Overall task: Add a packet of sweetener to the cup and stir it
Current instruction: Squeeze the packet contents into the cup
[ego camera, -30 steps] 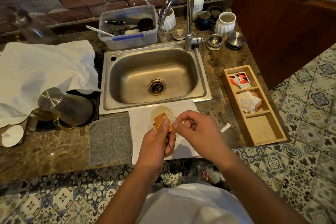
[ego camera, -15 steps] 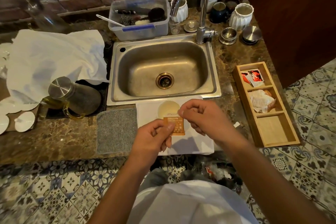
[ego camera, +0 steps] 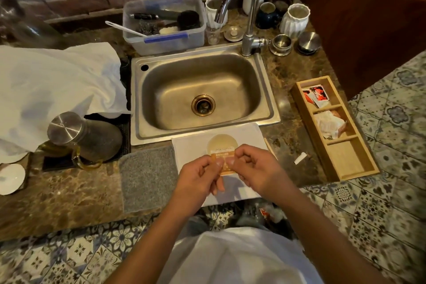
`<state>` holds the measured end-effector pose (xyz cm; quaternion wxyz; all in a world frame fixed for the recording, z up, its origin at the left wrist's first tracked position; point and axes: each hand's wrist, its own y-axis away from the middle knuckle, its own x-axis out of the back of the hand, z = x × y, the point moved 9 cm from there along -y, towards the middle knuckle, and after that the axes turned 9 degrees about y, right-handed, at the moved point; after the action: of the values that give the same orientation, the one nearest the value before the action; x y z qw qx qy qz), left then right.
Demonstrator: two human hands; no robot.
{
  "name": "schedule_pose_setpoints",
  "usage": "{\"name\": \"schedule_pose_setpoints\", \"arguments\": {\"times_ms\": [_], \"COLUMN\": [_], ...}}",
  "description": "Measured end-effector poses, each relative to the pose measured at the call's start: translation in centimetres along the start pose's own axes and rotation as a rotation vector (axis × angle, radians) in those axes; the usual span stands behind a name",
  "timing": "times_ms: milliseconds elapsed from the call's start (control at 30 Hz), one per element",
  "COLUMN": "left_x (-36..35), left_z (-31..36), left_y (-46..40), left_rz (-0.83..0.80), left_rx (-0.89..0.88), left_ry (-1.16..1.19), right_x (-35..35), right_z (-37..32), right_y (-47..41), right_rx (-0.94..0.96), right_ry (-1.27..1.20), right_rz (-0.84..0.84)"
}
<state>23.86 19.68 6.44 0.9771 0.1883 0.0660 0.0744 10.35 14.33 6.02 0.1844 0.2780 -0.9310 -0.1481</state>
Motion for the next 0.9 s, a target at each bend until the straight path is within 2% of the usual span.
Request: {"name": "schedule_pose_setpoints", "arguments": {"times_ms": [100, 267, 533, 900], "left_x": [0.5, 0.6, 1.0, 0.7], "left_z": [-0.7, -2.0, -4.3, -6.9], "left_y": [-0.6, -1.5, -1.5, -2.3], "left_rz": [-0.041, -0.012, 0.036, 0.071], "left_rx": [0.028, 0.082, 0.140, 0.224], "left_ry": [-0.036, -0.024, -0.004, 0.133], "right_x": [-0.6, -1.3, -1.8, -1.8], "right_z": [0.6, 2.2, 4.2, 7.1], "right_y": [-0.1, -0.4, -1.3, -2.4], "right_rx": [-0.022, -0.123, -0.109, -0.125], "right_ry": [0.003, 0.036, 0.072, -0.046], "right_rz": [0.030, 0.023, 0.031, 0.038]}}
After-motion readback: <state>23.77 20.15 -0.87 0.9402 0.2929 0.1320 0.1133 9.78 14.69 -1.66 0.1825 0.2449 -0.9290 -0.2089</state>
